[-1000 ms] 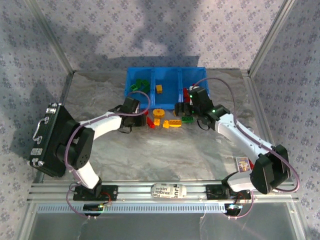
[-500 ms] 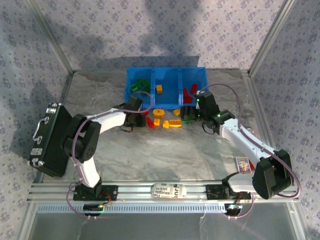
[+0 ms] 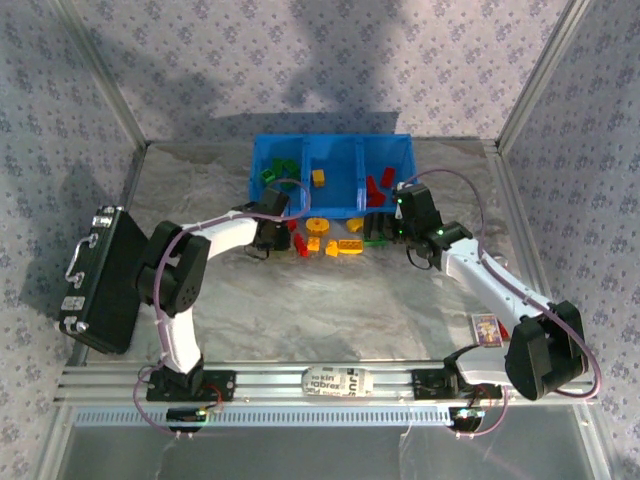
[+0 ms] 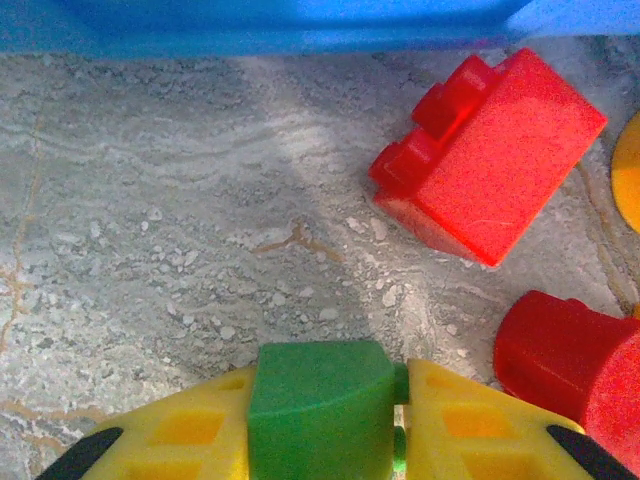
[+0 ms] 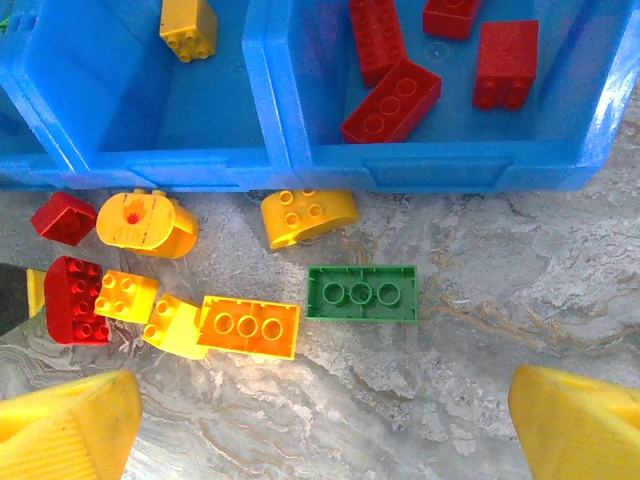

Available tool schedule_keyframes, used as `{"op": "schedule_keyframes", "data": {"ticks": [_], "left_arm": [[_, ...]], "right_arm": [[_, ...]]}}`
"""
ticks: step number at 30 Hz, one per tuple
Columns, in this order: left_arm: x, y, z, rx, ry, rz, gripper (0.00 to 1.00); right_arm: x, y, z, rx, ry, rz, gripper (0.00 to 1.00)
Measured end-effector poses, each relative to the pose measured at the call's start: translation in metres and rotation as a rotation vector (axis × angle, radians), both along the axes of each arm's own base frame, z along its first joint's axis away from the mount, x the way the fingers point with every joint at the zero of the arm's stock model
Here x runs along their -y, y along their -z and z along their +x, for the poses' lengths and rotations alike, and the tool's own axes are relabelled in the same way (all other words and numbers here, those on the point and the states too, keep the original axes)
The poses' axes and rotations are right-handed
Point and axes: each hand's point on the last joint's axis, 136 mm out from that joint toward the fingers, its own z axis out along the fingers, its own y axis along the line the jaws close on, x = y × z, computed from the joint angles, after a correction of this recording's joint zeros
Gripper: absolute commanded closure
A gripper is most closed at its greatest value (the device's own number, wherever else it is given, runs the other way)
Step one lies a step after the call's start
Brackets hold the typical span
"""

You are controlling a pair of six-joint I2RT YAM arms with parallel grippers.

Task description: Sort the legos into containers by color

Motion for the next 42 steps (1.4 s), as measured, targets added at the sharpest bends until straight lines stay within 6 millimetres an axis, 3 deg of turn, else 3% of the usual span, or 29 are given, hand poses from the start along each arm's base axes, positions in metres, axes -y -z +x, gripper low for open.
{"op": "schedule_keyframes", "data": {"ticks": [5,8,11,13,15,16,19,21,24,28,32,37,42], "left_arm": [[-0.002,-0.022,0.001,0.037,0.008,0.001,0.70],[0.002,-0.056,0.018,0.102,0.021,-0.017,0.70],[0.007,-0.100,0.047,0.189,0.031,-0.042,0.68],[0.009,-0.131,0.071,0.258,0.030,-0.060,0.58],[0.009,-0.153,0.095,0.303,0.023,-0.074,0.30],[0.008,-0.160,0.107,0.314,0.018,-0.077,0.23],[0.001,-0.158,0.126,0.311,0.011,-0.058,0.20],[-0.005,-0.143,0.121,0.274,0.013,-0.037,0.19],[-0.011,-0.114,0.097,0.211,0.031,-0.007,0.19],[-0.026,-0.082,0.044,0.128,0.050,0.006,0.17],[-0.037,-0.097,0.010,0.169,0.033,-0.039,0.17],[-0.035,-0.126,-0.009,0.275,0.010,-0.131,0.17],[-0.028,-0.106,-0.046,0.257,0.020,-0.169,0.16]], "right_arm": [[-0.003,0.000,0.000,-0.001,-0.003,0.019,0.04],[-0.003,-0.001,0.000,0.001,-0.001,0.024,0.04],[-0.006,-0.002,0.000,0.003,-0.006,0.032,0.05],[-0.009,-0.002,-0.001,0.002,-0.013,0.035,0.05],[-0.013,-0.002,-0.003,0.002,-0.023,0.036,0.05],[-0.014,-0.002,-0.004,0.001,-0.028,0.036,0.05],[-0.018,0.000,-0.007,-0.001,-0.038,0.034,0.04],[-0.017,0.002,-0.010,-0.006,-0.038,0.030,0.04],[-0.013,0.005,-0.013,-0.007,-0.033,0.024,0.04],[-0.012,0.009,-0.014,-0.015,-0.033,0.020,0.04],[-0.017,0.024,-0.010,-0.057,-0.044,-0.003,0.05],[-0.041,0.049,-0.005,-0.139,-0.120,-0.059,0.07],[-0.073,0.066,0.005,-0.202,-0.244,-0.108,0.11]]}}
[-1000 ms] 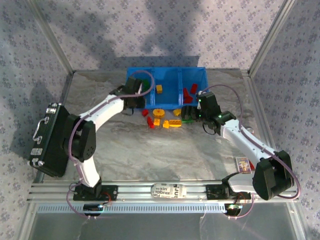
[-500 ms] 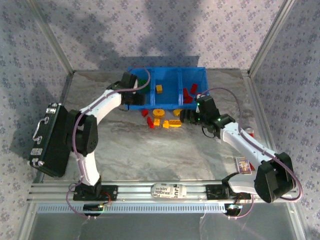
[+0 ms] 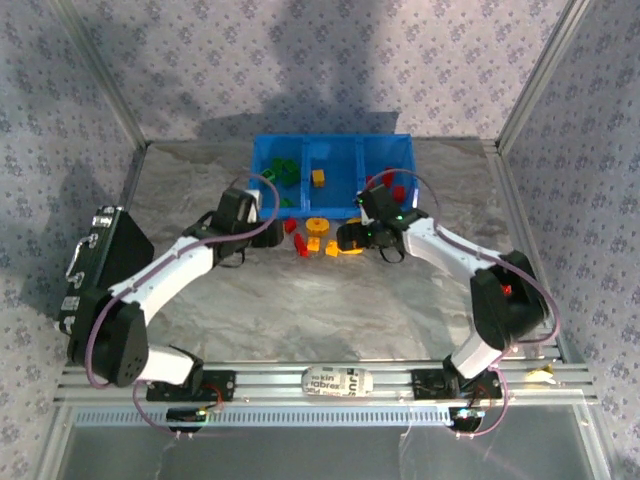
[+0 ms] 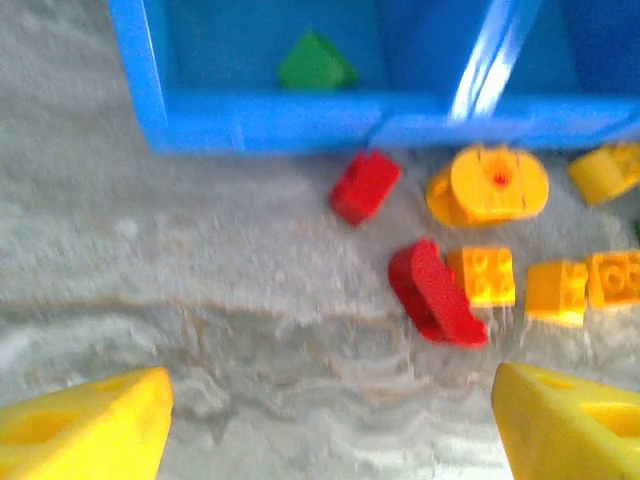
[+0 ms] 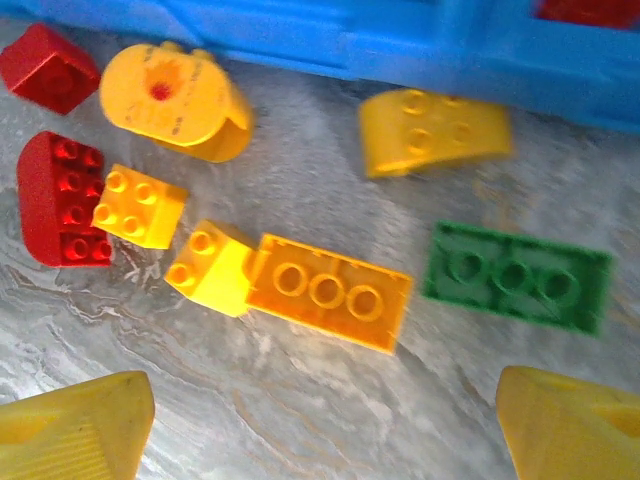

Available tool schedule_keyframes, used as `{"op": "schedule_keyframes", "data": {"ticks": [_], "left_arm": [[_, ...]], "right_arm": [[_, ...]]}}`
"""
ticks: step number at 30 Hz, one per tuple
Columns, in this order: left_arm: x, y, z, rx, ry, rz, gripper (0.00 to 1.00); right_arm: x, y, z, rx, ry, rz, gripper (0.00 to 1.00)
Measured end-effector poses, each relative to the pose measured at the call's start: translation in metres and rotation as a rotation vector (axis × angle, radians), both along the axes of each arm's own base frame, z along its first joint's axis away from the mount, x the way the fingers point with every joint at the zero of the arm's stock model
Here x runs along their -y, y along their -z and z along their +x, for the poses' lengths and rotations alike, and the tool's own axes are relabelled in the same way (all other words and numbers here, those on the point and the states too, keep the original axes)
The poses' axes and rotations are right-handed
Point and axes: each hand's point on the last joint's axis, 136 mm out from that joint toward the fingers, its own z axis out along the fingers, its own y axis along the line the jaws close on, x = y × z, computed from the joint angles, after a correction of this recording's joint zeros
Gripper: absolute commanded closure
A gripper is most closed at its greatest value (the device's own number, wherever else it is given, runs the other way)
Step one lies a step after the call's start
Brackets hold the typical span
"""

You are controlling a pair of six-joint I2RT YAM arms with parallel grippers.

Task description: Sort the legos into containers by color

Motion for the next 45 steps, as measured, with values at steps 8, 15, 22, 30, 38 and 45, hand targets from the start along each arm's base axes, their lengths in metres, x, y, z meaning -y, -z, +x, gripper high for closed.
{"op": "schedule_keyframes", "data": {"ticks": [8,15,22,30,38,45], "left_arm": [[-0.015,0.006,-0.048,0.014,-0.023,-0.066,0.15],[-0.024,-0.012,-0.065,0.080,-0.051,-0.140,0.14],[-0.026,-0.014,-0.069,0.090,-0.061,-0.157,0.14],[-0.027,-0.010,-0.072,0.074,-0.063,-0.146,0.14],[-0.028,-0.006,-0.071,0.064,-0.067,-0.135,0.14],[-0.028,-0.004,-0.070,0.057,-0.068,-0.130,0.14]], "right_arm": [[-0.029,0.011,0.001,-0.062,-0.353,-0.018,0.10],[-0.017,0.025,0.020,-0.101,-0.449,-0.057,0.08],[-0.021,0.058,0.010,-0.173,-0.534,-0.139,0.10],[-0.022,0.069,0.008,-0.159,-0.562,-0.238,0.22],[-0.017,0.083,0.001,-0.156,-0.556,-0.324,0.45],[-0.008,0.077,0.000,-0.112,-0.495,-0.370,0.64]]}}
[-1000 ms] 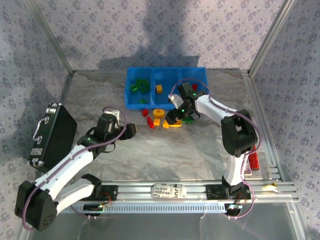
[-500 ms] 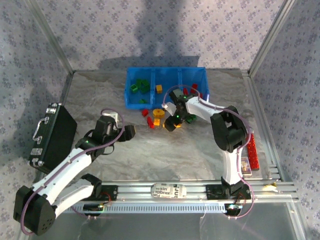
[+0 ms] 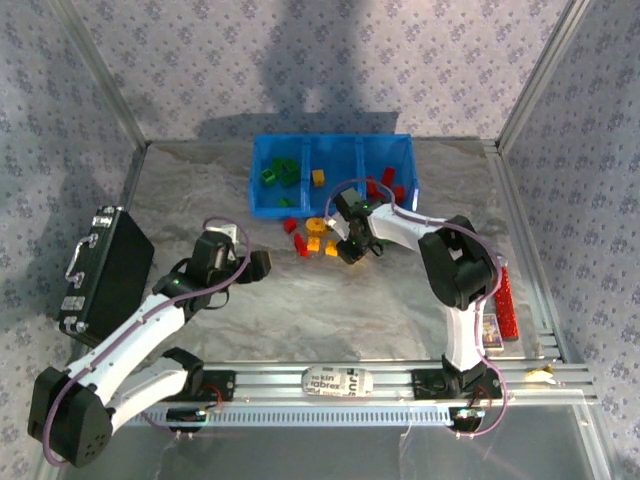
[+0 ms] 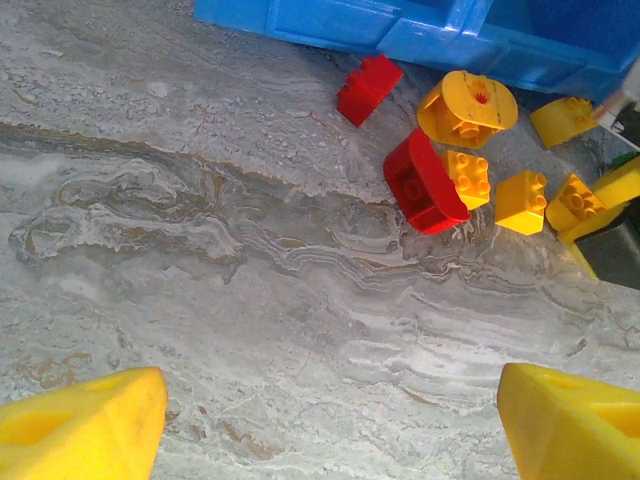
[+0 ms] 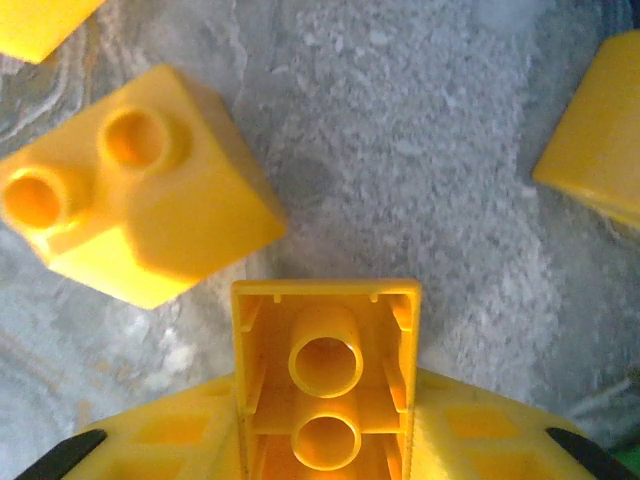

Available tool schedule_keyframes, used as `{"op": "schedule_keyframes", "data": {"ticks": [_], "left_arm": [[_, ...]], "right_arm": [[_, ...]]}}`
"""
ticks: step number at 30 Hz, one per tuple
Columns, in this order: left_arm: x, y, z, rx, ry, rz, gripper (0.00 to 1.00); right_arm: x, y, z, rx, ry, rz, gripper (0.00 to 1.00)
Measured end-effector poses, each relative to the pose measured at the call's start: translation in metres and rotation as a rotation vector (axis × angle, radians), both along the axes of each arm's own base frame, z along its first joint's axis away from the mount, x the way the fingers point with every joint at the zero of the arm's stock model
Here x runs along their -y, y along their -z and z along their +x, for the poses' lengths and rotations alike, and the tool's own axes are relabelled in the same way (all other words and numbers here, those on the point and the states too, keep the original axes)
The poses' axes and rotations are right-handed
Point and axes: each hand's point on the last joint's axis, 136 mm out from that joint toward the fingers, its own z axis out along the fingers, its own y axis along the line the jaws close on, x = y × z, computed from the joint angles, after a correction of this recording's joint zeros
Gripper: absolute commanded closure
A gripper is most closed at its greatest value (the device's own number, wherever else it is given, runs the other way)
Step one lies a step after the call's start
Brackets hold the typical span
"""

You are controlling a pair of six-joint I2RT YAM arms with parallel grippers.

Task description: Sort the legos into containers by color

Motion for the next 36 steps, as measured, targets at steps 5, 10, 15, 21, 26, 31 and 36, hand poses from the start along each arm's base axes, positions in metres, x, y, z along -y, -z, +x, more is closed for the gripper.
{"op": "schedule_keyframes", "data": {"ticks": [5,10,15,21,26,31,36], "left_arm": [[-0.001,0.000,0.000,0.001,-0.003,0.002,0.14],[0.003,0.005,-0.001,-0.010,0.006,0.020,0.14],[0.012,0.007,-0.007,-0.010,0.039,0.039,0.14],[0.010,0.003,-0.011,0.002,0.038,0.048,0.14],[0.008,-0.001,-0.011,0.019,0.029,0.048,0.14],[0.008,0.007,-0.009,-0.002,0.029,0.064,0.14],[0.009,0.013,-0.008,-0.022,0.030,0.076,0.14]], "right_arm": [[-0.006,-0.045,0.009,0.099,0.033,0.045,0.65],[-0.019,-0.122,0.062,0.259,0.117,0.168,0.64],[-0.028,-0.181,0.131,0.389,0.211,0.256,0.42],[-0.032,-0.135,0.146,0.347,0.261,0.177,0.12],[-0.043,-0.101,0.085,0.243,0.203,0.126,0.17],[-0.045,-0.122,0.052,0.258,0.202,0.169,0.18],[-0.039,-0.104,0.030,0.217,0.214,0.164,0.17]]}}
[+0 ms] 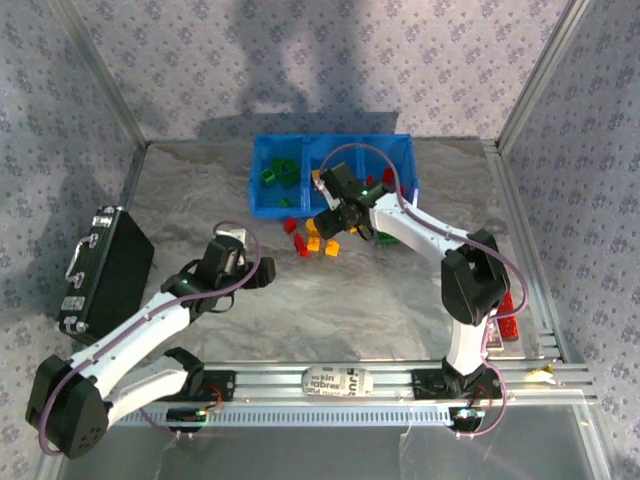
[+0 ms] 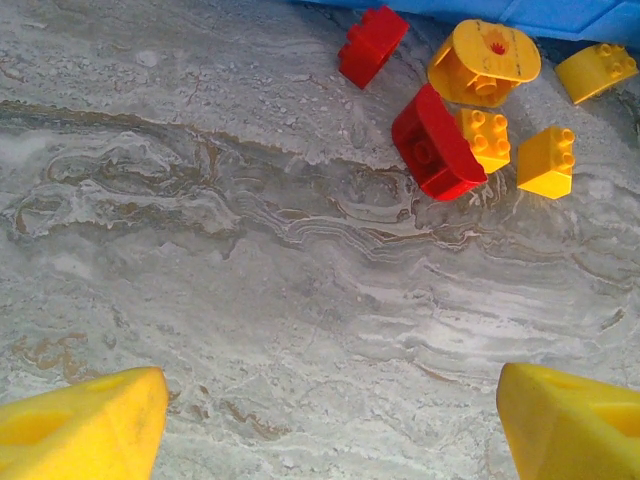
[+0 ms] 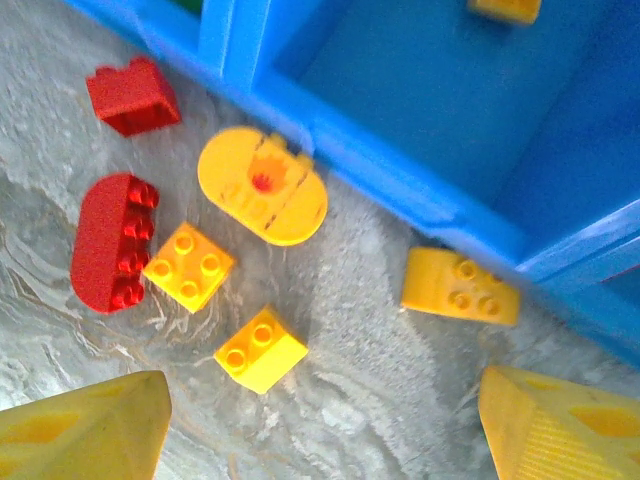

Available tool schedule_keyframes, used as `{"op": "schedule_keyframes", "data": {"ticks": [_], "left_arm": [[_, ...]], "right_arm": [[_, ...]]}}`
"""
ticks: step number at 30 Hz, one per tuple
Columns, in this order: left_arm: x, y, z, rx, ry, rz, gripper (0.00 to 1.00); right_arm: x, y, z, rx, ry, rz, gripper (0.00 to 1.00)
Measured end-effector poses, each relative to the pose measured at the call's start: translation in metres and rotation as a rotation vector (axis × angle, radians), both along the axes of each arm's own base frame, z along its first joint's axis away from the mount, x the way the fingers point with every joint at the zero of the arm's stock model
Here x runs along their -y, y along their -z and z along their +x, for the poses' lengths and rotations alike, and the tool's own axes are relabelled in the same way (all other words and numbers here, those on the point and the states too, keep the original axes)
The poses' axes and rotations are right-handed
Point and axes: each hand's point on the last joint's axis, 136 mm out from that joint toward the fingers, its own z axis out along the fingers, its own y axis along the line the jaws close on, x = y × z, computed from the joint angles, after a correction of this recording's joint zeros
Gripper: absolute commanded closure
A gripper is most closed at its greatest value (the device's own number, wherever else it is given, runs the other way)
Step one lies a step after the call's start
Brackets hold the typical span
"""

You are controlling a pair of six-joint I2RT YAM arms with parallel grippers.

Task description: Sort the legos into containers by color

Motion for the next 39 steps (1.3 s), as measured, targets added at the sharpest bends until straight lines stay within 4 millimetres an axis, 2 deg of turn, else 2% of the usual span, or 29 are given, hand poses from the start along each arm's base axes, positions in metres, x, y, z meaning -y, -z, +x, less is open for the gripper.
{"op": "schedule_keyframes", "data": {"ticks": [4,8,18,25,31,32,36,39], "left_arm": [[0.003,-0.001,-0.002,0.003,0.012,-0.002,0.14],[0.004,-0.007,-0.004,0.022,0.014,-0.019,0.14],[-0.001,-0.009,-0.009,0.040,0.007,-0.034,0.14],[-0.001,-0.009,-0.009,0.037,0.003,-0.038,0.14],[-0.002,-0.009,-0.010,0.038,-0.001,-0.043,0.14],[-0.002,-0.009,-0.011,0.038,-0.001,-0.044,0.14],[-0.002,-0.009,-0.011,0.037,-0.002,-0.044,0.14],[-0.002,-0.008,-0.011,0.037,-0.002,-0.044,0.14]], "right_arm": [[0.001,0.031,-0.006,-0.068,-0.001,-0.023,0.18],[-0.003,0.051,-0.006,-0.107,-0.003,-0.029,0.18],[-0.008,0.085,-0.011,-0.178,-0.015,-0.041,0.22],[-0.015,0.092,-0.012,-0.187,-0.031,-0.027,0.32],[-0.019,0.094,-0.014,-0.187,-0.040,-0.026,0.33],[-0.020,0.095,-0.014,-0.188,-0.041,-0.028,0.35],[-0.021,0.098,-0.016,-0.192,-0.052,-0.035,0.55],[-0.021,0.097,-0.015,-0.185,-0.059,-0.037,0.63]]}}
